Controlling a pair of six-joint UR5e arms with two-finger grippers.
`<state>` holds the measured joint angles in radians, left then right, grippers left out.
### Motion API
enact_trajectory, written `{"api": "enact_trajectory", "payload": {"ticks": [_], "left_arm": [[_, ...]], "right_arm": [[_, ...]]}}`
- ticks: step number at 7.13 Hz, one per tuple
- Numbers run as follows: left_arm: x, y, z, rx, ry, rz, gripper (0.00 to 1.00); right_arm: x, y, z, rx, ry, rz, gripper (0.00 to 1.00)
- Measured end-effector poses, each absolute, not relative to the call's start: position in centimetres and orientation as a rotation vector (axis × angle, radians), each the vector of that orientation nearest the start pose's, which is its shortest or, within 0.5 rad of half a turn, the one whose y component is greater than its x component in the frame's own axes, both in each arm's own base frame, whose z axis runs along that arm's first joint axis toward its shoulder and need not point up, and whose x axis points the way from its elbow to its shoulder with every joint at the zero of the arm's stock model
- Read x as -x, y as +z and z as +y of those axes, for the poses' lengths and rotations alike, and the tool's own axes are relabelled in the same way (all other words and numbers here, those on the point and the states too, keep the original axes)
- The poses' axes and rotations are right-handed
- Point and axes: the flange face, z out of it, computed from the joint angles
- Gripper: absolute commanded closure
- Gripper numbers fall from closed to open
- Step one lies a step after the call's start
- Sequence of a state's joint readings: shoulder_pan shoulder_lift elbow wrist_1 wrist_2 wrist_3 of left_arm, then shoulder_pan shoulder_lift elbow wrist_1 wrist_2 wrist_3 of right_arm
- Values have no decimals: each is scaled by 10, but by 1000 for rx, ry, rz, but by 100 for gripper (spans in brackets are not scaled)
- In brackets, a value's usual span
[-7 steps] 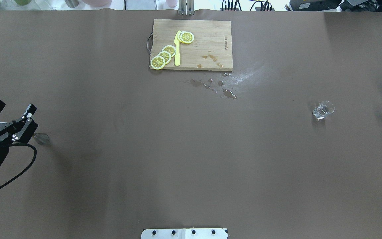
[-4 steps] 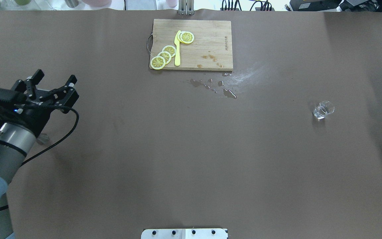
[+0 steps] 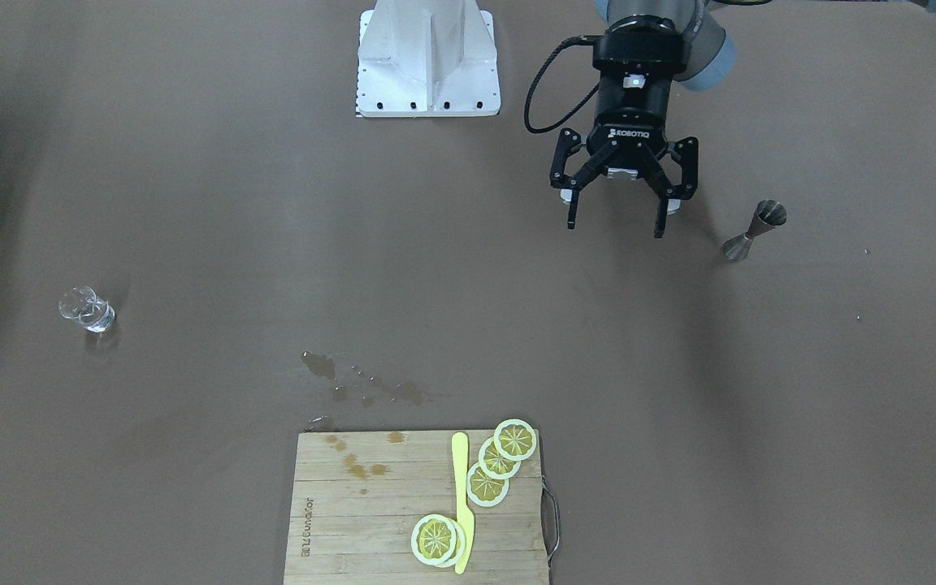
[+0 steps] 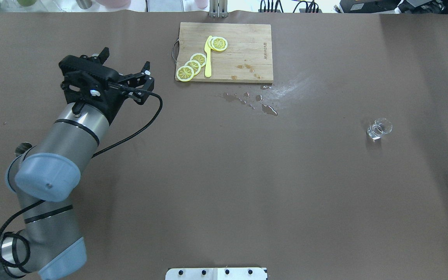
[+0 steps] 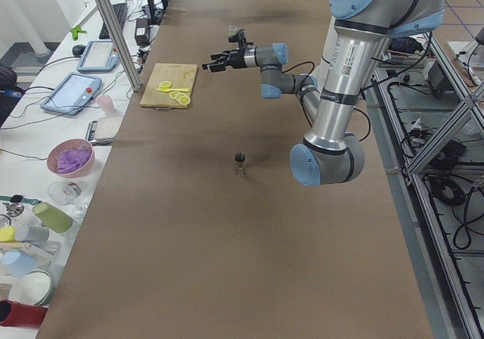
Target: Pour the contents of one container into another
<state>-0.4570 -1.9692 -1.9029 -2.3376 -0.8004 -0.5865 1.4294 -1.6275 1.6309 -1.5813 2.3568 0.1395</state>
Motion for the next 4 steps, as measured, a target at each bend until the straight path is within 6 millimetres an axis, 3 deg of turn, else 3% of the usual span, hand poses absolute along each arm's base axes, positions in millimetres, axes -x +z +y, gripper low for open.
{"api": "enact_trajectory", "payload": {"ticks": [2,4], "left_arm": [[-407,149,-440,-1343,-67,630,5],[-405,126,-465,-1261,10,585,5]], "right_arm": [[-72,658,-447,97,-3,-765,0],[-96,669,-427,87,-16,-753,0]]}}
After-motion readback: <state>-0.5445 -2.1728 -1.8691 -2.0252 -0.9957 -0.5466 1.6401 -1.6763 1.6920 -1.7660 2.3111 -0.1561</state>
